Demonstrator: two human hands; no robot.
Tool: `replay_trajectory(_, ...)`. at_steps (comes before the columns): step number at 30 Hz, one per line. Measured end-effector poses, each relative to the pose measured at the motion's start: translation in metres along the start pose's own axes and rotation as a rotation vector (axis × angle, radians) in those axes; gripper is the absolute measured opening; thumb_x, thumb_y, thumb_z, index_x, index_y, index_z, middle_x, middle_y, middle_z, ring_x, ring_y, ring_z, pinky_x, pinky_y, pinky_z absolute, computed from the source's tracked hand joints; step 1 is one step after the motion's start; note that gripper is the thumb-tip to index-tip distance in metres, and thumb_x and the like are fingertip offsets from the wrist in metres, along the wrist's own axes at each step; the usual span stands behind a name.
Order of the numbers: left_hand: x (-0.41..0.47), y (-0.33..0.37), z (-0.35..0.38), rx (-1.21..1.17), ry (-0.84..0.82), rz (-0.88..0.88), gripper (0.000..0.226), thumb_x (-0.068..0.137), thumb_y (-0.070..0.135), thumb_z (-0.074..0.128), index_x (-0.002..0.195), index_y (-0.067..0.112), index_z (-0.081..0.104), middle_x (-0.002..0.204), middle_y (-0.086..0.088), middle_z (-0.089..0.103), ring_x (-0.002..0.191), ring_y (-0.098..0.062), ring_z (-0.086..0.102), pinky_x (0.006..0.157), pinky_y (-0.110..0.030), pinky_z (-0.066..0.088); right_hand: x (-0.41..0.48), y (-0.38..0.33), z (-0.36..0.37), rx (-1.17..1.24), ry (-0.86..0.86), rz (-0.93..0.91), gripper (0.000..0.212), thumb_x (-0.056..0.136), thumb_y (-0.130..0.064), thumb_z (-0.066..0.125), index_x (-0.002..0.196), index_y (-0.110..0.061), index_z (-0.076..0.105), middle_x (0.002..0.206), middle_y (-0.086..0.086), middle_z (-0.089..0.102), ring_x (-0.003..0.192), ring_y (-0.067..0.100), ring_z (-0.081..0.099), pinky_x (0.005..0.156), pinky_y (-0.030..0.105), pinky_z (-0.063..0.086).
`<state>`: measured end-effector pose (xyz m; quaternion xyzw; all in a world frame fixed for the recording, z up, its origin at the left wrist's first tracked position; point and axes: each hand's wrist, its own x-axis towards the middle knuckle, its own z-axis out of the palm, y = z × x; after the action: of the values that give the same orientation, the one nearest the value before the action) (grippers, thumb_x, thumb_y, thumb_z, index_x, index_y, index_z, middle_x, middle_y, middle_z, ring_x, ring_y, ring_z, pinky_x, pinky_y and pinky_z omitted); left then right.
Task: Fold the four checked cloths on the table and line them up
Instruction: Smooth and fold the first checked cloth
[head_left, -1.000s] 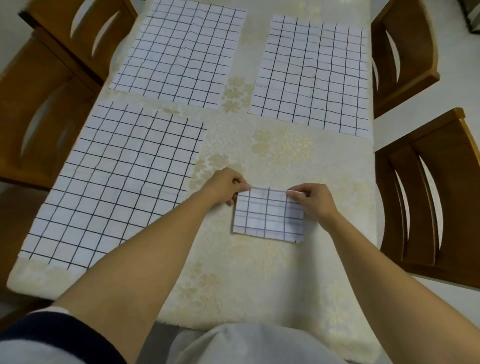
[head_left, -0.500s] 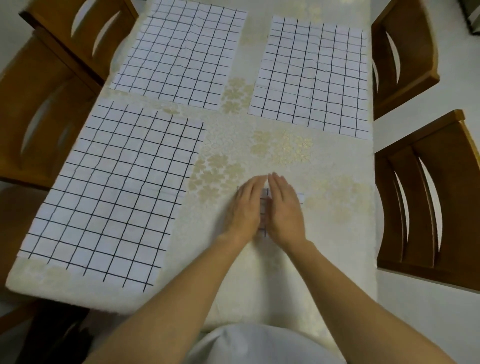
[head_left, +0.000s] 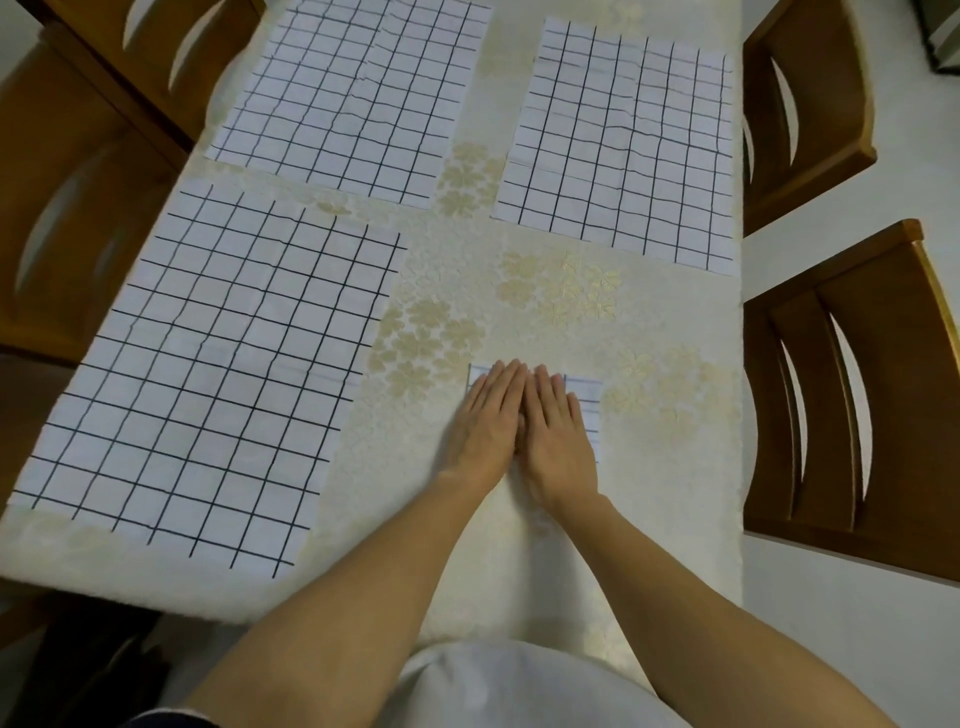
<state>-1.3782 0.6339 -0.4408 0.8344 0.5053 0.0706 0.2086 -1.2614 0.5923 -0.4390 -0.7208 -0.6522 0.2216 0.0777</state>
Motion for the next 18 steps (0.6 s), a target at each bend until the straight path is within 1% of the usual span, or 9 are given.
replay_trajectory(2,-0.001,-0.003,-0.003,0.1,-0.051,0.021,0.066,0.105,0.012,0.027,0.155,0.013,-0.015,0.169,-0.001,-0.013,0.156,-0.016,-0.013,0.122,-0.03,-0.016,0.0,0.004,0.0,-0.077,-0.005,0.023,0.064,0.103,-0.046,0.0,0.16,-0.019,-0.003,0.167,-0.001,-0.012,0.153,0.015,-0.018,0.125,0.036,-0.01)
replay_trajectory(4,-0.003,-0.005,-0.006,0.171,-0.076,0.005,0.065,0.102,0.014,0.018,0.156,0.013,-0.019,0.168,-0.001,-0.018,0.155,-0.017,-0.017,0.125,-0.033,-0.013,0.0,0.006,0.0,-0.143,-0.002,0.051,0.067,0.101,-0.051,-0.002,0.16,-0.018,-0.008,0.167,0.0,-0.016,0.152,0.017,-0.02,0.125,0.038,-0.011)
replay_trajectory(6,0.0,-0.008,-0.007,0.203,-0.076,-0.032,0.063,0.106,0.02,0.017,0.158,0.013,-0.017,0.168,-0.002,-0.02,0.155,-0.018,-0.018,0.126,-0.037,-0.01,0.001,0.009,-0.002,-0.159,-0.006,0.081,0.069,0.101,-0.055,-0.002,0.159,-0.018,-0.011,0.166,-0.001,-0.018,0.152,0.017,-0.022,0.124,0.039,-0.012)
replay_trajectory(8,0.001,-0.011,-0.008,0.236,-0.073,-0.08,0.062,0.109,0.034,0.012,0.159,0.014,-0.018,0.167,-0.001,-0.022,0.155,-0.018,-0.02,0.127,-0.041,-0.008,0.001,0.013,-0.005,-0.163,0.0,0.102,0.071,0.101,-0.057,0.002,0.159,-0.018,-0.011,0.166,-0.002,-0.018,0.152,0.017,-0.021,0.125,0.04,-0.011)
replay_trajectory(11,0.002,-0.018,-0.013,0.247,-0.083,-0.15,0.066,0.107,0.048,0.004,0.159,0.016,-0.02,0.166,0.0,-0.026,0.154,-0.02,-0.022,0.127,-0.047,-0.006,0.001,0.023,-0.011,-0.194,-0.008,0.121,0.071,0.102,-0.057,0.006,0.16,-0.019,-0.011,0.167,-0.004,-0.018,0.152,0.018,-0.021,0.125,0.043,-0.009)
replay_trajectory(15,0.001,-0.03,-0.022,0.267,-0.096,-0.205,0.067,0.106,0.051,0.001,0.157,0.017,-0.024,0.166,0.001,-0.029,0.154,-0.022,-0.024,0.126,-0.052,-0.005,0.004,0.041,-0.022,-0.226,-0.036,0.161,0.069,0.102,-0.057,0.001,0.158,-0.022,-0.017,0.165,-0.004,-0.024,0.151,0.021,-0.025,0.124,0.047,-0.01)
replay_trajectory(18,0.0,-0.037,-0.028,0.27,-0.11,-0.244,0.069,0.104,0.052,-0.001,0.156,0.015,-0.027,0.165,-0.001,-0.032,0.152,-0.025,-0.027,0.125,-0.053,-0.003,0.007,0.049,-0.032,-0.203,-0.051,0.203,0.072,0.101,-0.06,-0.002,0.158,-0.02,-0.017,0.165,-0.001,-0.024,0.151,0.025,-0.025,0.124,0.048,-0.01)
